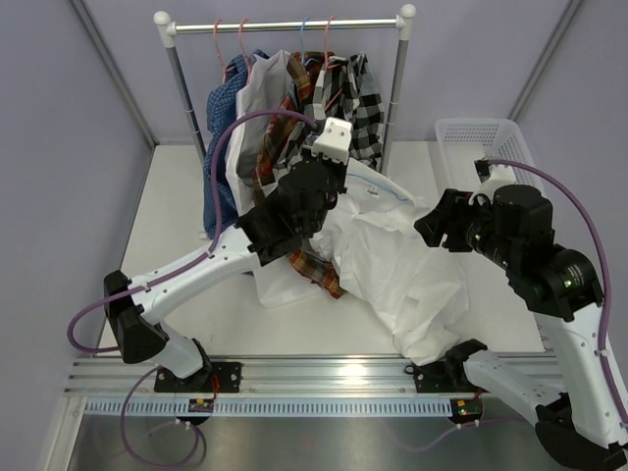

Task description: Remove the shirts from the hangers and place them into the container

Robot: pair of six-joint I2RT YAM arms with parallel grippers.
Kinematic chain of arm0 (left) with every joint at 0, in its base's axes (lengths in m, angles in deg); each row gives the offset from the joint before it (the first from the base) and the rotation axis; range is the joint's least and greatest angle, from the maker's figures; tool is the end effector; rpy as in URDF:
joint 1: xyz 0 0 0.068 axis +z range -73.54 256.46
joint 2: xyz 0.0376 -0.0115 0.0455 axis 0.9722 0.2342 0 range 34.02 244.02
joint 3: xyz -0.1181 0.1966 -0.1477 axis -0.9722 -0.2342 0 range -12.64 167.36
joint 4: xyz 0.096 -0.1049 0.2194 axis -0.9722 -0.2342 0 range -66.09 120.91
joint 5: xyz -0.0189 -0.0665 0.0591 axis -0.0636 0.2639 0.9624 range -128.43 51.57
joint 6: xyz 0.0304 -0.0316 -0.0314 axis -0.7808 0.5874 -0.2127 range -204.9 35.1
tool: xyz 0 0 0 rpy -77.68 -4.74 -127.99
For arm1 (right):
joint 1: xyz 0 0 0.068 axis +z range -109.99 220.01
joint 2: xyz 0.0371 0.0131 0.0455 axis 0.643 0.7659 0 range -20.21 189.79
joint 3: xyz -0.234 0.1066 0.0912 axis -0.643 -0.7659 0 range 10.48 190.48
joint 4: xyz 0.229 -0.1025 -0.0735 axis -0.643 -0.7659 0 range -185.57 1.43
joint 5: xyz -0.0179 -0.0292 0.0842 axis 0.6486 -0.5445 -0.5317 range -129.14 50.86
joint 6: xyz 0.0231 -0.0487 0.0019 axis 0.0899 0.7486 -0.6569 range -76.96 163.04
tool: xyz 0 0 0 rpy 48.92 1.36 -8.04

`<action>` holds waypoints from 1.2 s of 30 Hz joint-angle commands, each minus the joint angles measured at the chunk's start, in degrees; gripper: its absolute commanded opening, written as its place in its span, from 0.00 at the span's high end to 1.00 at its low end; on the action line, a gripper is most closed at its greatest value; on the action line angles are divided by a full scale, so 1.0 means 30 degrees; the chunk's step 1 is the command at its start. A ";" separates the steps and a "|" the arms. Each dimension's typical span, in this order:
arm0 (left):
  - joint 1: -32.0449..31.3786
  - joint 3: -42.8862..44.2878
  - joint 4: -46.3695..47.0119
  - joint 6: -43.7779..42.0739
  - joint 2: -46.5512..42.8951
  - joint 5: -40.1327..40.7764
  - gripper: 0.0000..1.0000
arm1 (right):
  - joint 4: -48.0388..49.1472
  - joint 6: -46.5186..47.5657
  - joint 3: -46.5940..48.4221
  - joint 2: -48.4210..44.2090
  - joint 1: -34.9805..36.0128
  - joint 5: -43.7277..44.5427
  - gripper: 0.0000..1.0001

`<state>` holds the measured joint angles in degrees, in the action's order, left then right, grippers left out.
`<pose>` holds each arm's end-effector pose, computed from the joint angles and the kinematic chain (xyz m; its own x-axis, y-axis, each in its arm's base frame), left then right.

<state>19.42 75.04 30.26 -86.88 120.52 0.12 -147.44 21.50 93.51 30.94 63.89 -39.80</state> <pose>0.2087 -0.2811 0.4431 0.0160 0.0248 -0.9996 0.3167 0.9481 0.0286 0.1173 0.0524 0.4496 -0.5381 0.1634 -0.8269 -0.2329 0.9140 0.3321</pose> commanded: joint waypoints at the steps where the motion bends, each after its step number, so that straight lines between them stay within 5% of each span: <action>1: -0.0177 0.1301 0.0596 -0.1009 -0.0064 0.1917 1.00 | 0.1078 0.0824 0.0567 0.0788 -0.0079 0.0220 0.34; 6: -0.0646 0.1214 0.0567 -0.1362 -0.0034 0.2181 1.00 | 0.2191 0.0676 0.0391 0.2369 -0.0079 0.3001 0.34; 19: -0.0822 0.1300 0.0450 -0.1655 0.0024 0.2357 1.00 | 0.3307 0.0500 0.0012 0.4394 -0.0079 0.3327 0.42; 24: -0.0851 0.1447 0.0303 -0.1831 -0.0092 0.2650 1.00 | 0.3042 0.0500 -0.1071 0.3867 -0.0079 0.4351 0.62; 29: -0.0851 0.1360 -0.0191 -0.1539 -0.0561 0.2913 1.00 | 0.2808 0.0442 -0.2477 0.3223 -0.0108 0.6163 0.98; 36: -0.0618 -0.0923 -0.0341 -0.0631 -0.2727 0.2825 1.00 | 0.2134 0.1026 -0.2918 0.2052 -0.2269 0.6317 1.00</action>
<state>16.14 73.73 27.01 -88.10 119.45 2.85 -137.57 22.31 85.40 39.79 61.51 -27.06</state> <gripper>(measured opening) 0.048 0.026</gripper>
